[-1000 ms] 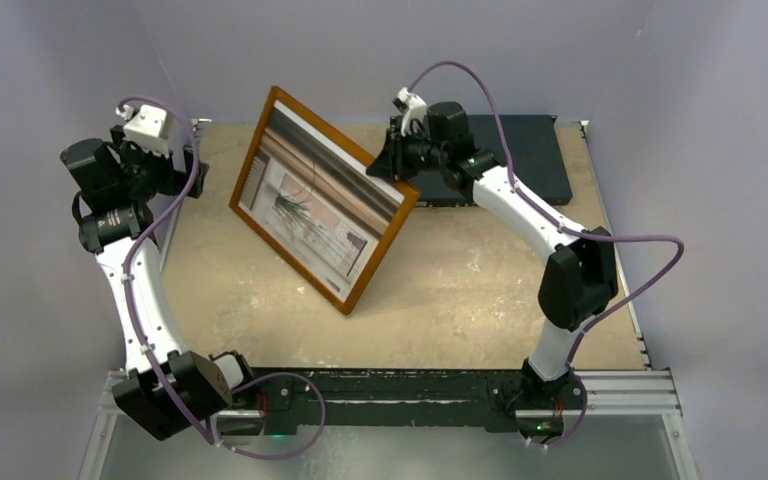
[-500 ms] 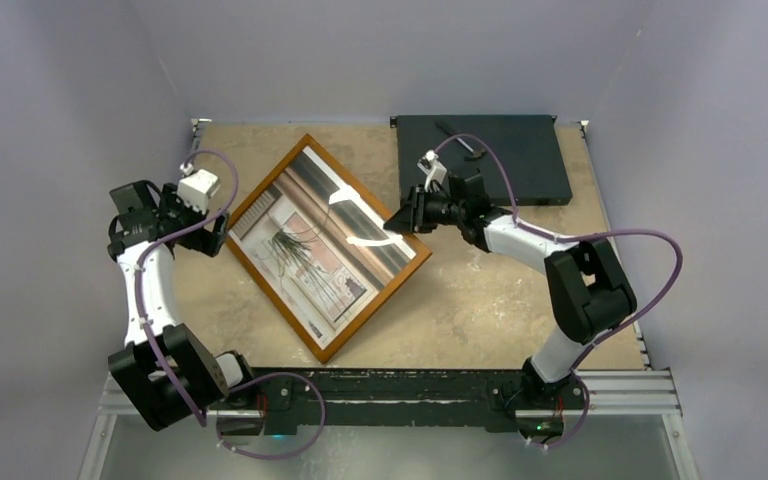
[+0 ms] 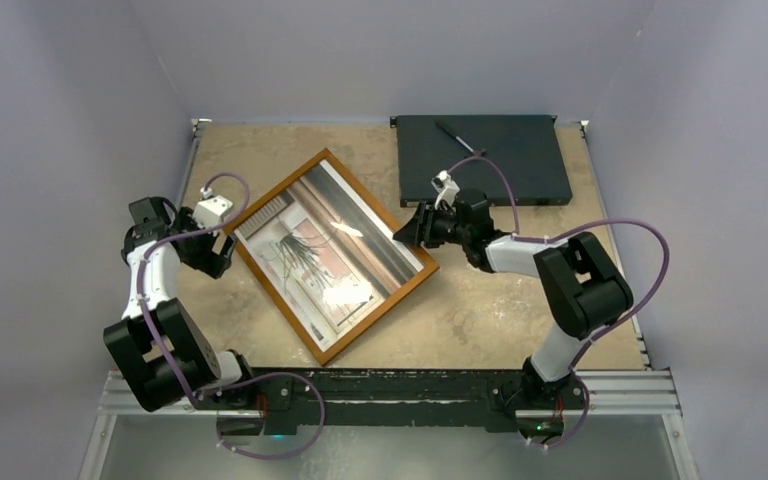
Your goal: Put the photo into the frame
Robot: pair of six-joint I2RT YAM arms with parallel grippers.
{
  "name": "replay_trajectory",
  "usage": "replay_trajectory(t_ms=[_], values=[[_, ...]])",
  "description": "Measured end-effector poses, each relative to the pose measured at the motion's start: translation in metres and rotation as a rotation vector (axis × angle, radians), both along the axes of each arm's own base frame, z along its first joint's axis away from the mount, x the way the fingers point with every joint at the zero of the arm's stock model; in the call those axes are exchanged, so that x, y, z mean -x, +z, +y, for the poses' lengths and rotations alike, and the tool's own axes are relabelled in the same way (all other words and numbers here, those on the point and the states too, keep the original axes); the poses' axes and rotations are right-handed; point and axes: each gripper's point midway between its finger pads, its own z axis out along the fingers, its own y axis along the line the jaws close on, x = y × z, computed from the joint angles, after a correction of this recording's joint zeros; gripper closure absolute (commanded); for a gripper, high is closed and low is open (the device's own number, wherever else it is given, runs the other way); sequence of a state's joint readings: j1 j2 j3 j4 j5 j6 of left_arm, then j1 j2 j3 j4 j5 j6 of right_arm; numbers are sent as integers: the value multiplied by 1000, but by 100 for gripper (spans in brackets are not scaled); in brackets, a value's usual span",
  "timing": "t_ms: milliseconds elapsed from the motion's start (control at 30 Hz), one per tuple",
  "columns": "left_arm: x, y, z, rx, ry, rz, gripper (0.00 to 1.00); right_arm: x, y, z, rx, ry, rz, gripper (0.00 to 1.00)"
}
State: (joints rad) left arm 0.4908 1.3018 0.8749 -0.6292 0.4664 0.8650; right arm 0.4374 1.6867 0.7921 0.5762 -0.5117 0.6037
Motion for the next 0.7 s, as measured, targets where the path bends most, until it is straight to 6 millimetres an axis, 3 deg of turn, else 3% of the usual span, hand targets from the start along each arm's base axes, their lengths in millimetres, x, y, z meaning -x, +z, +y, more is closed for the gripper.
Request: replay_trajectory(t_ms=[167,300,333,367,433,567,700], values=[[-4,-1,-1,30,32,-3,10,-4,-38,-12,70,-53,37,34],[-7,1,-5,73,57,-12,6,-12,-39,-16,88,-87,6,27],[-7,1,-6,84,62,-13,5,-14,-38,-17,90,-94,-6,23],[-8,1,-8,99,72,-13,4,-17,-37,-19,98,-108,-16,6],[-9,0,-11,128,88,-9,3,-21,-35,-24,113,-135,-32,1],[-14,-3,-16,203,138,-1,2,-31,-17,-38,153,-206,-90,1],[-29,-2,-25,282,203,-41,1,-45,30,-64,162,-329,-213,1]])
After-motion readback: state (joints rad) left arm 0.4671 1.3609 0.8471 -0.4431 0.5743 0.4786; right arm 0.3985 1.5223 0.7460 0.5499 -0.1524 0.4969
